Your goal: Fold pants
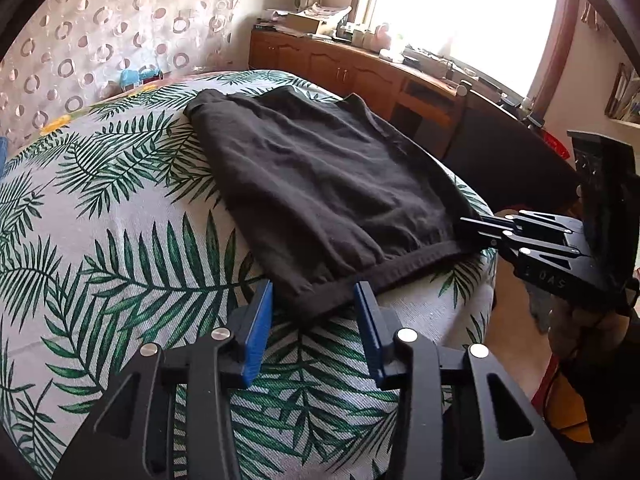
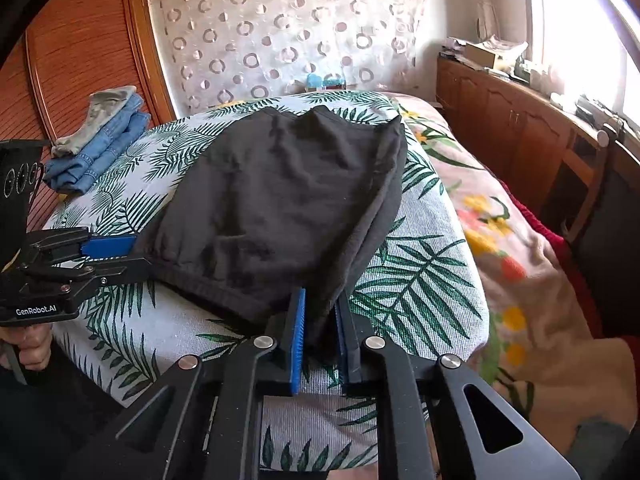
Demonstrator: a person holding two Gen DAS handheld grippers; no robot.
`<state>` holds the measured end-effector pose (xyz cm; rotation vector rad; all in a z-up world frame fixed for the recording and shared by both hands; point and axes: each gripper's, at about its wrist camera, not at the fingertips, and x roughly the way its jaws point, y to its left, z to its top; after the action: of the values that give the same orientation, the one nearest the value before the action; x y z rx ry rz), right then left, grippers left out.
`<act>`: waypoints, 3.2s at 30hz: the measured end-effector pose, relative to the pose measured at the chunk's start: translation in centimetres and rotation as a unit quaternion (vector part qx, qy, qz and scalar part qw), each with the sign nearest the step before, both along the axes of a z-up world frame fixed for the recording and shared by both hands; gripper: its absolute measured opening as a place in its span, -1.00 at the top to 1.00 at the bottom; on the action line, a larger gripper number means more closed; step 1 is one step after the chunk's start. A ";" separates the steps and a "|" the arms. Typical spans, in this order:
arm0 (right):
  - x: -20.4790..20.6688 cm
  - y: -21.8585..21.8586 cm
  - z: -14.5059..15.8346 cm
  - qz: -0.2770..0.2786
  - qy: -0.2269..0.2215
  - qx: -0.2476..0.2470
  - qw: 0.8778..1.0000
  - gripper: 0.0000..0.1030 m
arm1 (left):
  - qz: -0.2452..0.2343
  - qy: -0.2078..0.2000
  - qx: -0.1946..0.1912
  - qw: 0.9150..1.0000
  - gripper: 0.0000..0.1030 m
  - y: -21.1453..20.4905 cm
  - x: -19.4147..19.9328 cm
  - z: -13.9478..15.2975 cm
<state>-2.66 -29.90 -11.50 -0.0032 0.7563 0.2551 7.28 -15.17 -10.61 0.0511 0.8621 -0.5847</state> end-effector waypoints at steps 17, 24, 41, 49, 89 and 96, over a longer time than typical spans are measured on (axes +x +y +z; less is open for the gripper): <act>0.5 0.0 -0.2 -0.002 0.011 0.028 1.000 0.77 | -0.015 -0.019 -0.013 1.000 0.78 0.0 -0.2 1.0; -0.2 0.4 2.4 0.013 -0.028 0.052 0.998 0.85 | -0.007 -0.067 -0.030 0.997 0.80 1.4 -1.2 4.8; -2.6 6.0 13.9 0.109 -0.168 0.051 0.978 0.87 | 0.043 -0.194 -0.068 0.978 0.81 8.6 -3.9 17.3; -3.2 7.9 16.8 0.143 -0.207 0.050 0.966 0.87 | 0.074 -0.245 -0.062 0.965 0.81 11.6 -4.3 21.2; 12.8 15.6 11.1 0.157 -0.088 -0.004 0.984 0.88 | 0.134 -0.130 0.019 0.982 0.81 15.7 4.4 9.2; 11.3 15.4 10.2 0.160 -0.051 0.000 0.986 0.88 | 0.142 -0.090 0.008 0.986 0.81 15.4 1.5 5.6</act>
<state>8.66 -14.49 -1.31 -0.1369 0.6526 0.5569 8.74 0.25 -4.98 -0.0041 0.6828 -0.3002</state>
